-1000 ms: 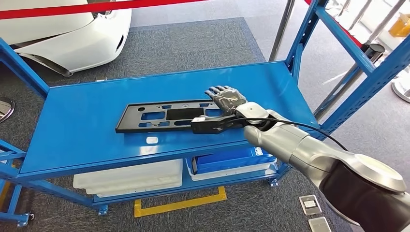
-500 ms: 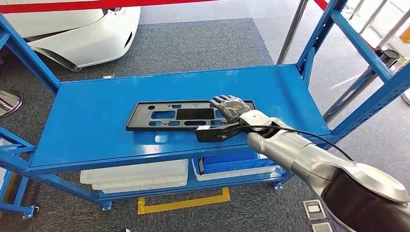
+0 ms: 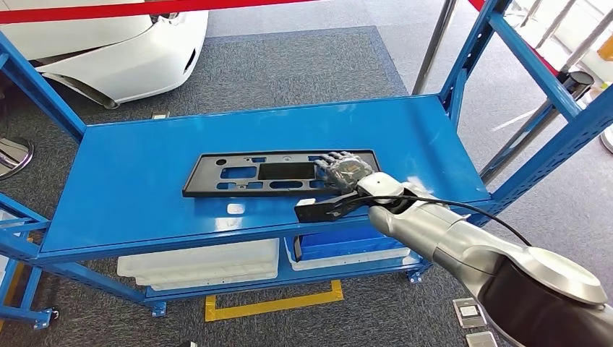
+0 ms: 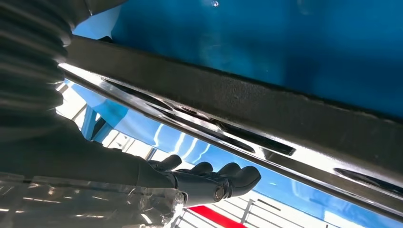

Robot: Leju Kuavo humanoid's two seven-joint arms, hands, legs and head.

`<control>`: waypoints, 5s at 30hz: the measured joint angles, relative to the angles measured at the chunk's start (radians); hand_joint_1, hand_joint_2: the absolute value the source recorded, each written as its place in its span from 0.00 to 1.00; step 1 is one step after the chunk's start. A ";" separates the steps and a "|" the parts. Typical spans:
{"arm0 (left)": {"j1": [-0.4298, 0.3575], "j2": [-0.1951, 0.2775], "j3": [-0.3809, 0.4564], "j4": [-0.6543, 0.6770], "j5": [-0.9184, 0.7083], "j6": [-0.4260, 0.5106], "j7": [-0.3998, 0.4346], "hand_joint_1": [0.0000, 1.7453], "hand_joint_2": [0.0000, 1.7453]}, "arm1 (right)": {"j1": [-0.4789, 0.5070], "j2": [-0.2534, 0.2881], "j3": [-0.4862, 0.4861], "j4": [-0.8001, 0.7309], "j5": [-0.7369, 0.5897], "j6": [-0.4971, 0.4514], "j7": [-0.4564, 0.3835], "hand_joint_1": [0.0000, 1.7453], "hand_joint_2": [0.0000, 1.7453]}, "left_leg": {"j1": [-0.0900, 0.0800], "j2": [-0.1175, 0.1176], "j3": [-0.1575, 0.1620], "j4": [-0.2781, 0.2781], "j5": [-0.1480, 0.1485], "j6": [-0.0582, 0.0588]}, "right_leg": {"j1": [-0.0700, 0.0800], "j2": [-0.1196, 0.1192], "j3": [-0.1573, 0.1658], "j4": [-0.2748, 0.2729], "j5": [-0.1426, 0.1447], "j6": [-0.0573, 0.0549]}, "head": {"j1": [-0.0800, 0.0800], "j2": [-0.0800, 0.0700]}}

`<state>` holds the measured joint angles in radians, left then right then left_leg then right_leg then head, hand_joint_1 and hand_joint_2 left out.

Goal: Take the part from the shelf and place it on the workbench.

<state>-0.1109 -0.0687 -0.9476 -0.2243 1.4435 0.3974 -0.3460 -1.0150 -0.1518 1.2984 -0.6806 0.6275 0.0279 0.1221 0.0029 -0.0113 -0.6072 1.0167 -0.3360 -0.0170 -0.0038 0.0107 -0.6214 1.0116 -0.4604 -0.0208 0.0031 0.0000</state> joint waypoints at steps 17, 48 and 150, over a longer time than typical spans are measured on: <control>0.000 0.000 0.000 0.000 0.000 -0.010 -0.015 0.00 0.00 | 0.007 0.001 0.012 0.030 0.045 0.014 0.006 1.00 1.00 | 0.000 0.000 0.005 -0.002 0.000 0.000 | 0.000 0.000 0.005 0.000 -0.001 0.000 | 0.002 0.000; 0.002 0.000 0.006 0.000 0.066 0.017 -0.121 0.00 0.00 | 0.157 -0.021 -0.273 -0.276 -0.672 -0.237 -0.297 1.00 1.00 | 0.000 0.000 0.009 -0.003 0.000 -0.001 | 0.000 0.000 0.007 0.000 -0.002 -0.001 | 0.001 0.000; 0.009 -0.002 0.109 0.001 0.043 0.085 -0.181 0.00 1.00 | 0.485 -0.122 -0.440 -0.883 -0.604 -0.357 -0.317 1.00 1.00 | -0.008 0.001 0.007 0.005 -0.008 0.007 | -0.009 -0.001 0.009 -0.001 -0.005 0.005 | -0.004 0.000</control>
<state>-0.1022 -0.0706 -0.8391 -0.2234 1.4860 0.4826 -0.5275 -0.5299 -0.2743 0.8582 -1.5632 0.0236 -0.3290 -0.1950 -0.0055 -0.0103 -0.5998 1.0217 -0.3442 -0.0102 -0.0128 0.0096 -0.6121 1.0108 -0.4651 -0.0158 -0.0004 0.0000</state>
